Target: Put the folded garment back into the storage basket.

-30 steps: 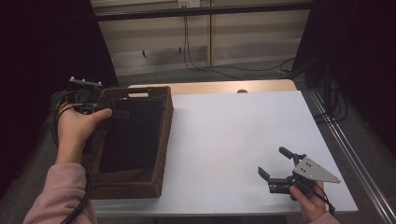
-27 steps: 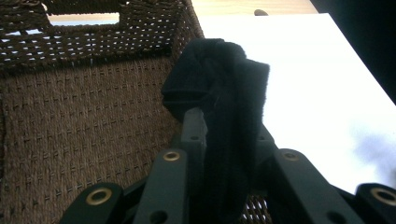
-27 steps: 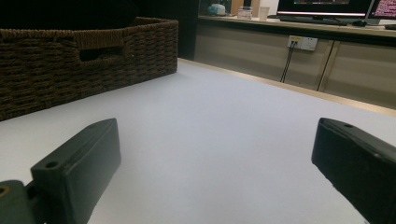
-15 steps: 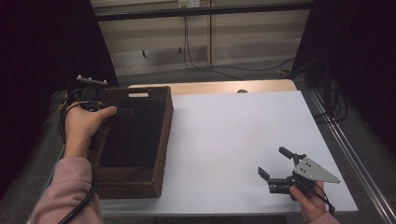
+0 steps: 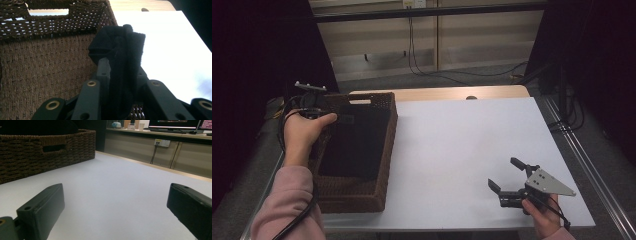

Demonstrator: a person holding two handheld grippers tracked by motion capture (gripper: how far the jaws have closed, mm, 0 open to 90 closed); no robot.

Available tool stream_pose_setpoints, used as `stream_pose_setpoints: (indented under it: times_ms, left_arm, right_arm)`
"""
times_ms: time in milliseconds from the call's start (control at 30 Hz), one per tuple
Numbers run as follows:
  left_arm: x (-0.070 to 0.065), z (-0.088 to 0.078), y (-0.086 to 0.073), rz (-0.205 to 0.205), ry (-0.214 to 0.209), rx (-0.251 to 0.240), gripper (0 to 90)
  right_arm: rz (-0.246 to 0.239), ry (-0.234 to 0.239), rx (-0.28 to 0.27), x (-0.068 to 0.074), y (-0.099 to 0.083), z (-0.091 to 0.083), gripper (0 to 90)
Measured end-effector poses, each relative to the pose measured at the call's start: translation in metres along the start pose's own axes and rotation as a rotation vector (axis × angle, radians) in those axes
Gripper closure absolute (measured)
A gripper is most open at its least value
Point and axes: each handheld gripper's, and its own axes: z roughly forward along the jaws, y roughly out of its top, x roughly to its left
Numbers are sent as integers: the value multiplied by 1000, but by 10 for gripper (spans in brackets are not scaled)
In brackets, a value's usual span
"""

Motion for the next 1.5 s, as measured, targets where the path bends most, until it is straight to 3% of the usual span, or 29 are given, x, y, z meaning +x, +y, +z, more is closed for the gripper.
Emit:
stream_pose_setpoints:
  times_ms: [100,533,567,633,667,700,767,800,833,1067,1233,1367,1500]
  left_arm:
    - [2,0,1,13,8,0,747]
    - [6,5,2,-11,14,-9,747]
    - [11,2,3,58,19,43,747]
    - [8,6,2,-5,19,-15,747]
    - [9,6,2,-3,20,-10,747]
    - [11,5,2,17,21,1,746]
    - [12,6,2,14,24,2,747]
    - [16,4,2,59,22,33,746]
    - [12,8,1,-13,23,-14,746]
    - [17,10,0,4,29,-3,745]
    - [18,13,0,-24,27,-19,744]
    - [20,14,0,-9,35,-23,745]
    - [22,15,-1,-24,42,-32,745]
  right_arm:
    - [-1,0,-2,0,0,0,13]
    - [-1,1,-2,0,0,0,13]
    - [-1,1,-2,0,0,0,13]
    - [-1,0,-2,0,0,0,13]
    - [0,3,-3,0,0,0,13]
    - [0,0,-2,0,0,0,13]
    - [-2,-1,-2,0,0,0,13]
    - [0,0,-2,0,0,0,13]
    - [0,0,-2,0,0,0,13]
    - [-3,-1,-2,0,0,0,13]
    - [-2,-1,1,0,0,0,13]
    - [-3,2,-3,-1,0,0,13]
    - [3,5,-4,0,0,0,13]
